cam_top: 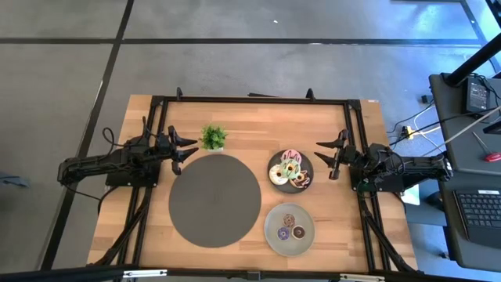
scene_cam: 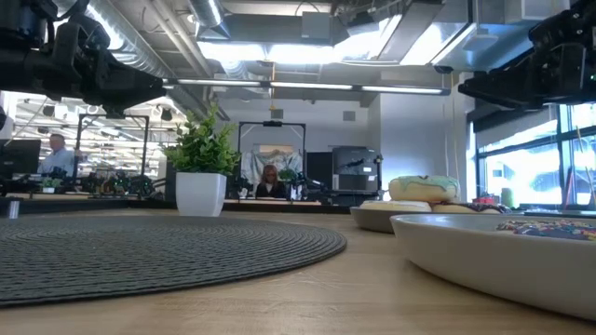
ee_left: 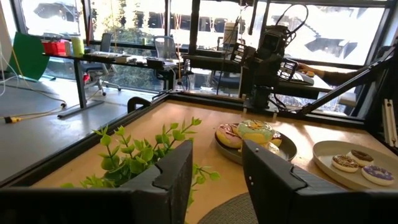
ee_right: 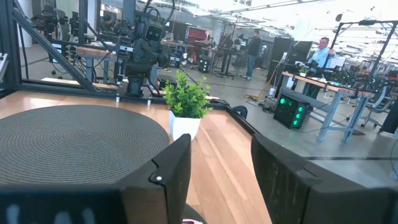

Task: Pick & Place donuts
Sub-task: Return to Home Position

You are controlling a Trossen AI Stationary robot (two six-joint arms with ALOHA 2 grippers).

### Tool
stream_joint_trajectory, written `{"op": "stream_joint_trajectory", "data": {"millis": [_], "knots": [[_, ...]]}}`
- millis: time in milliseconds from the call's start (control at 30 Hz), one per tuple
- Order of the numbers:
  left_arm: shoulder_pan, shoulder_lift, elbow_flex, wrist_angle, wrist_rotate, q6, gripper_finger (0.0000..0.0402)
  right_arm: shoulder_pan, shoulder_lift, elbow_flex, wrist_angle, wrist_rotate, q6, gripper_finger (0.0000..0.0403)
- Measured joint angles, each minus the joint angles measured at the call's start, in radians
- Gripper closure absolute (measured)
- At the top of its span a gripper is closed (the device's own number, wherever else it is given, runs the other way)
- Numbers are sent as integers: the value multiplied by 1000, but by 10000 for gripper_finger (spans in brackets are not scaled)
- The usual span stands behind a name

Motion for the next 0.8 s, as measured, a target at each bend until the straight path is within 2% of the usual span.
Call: {"op": "stream_joint_trajectory", "data": {"millis": [800], "knots": [[0,0,0,0,0,0,267,0,0,0,0,0,0,234]]}}
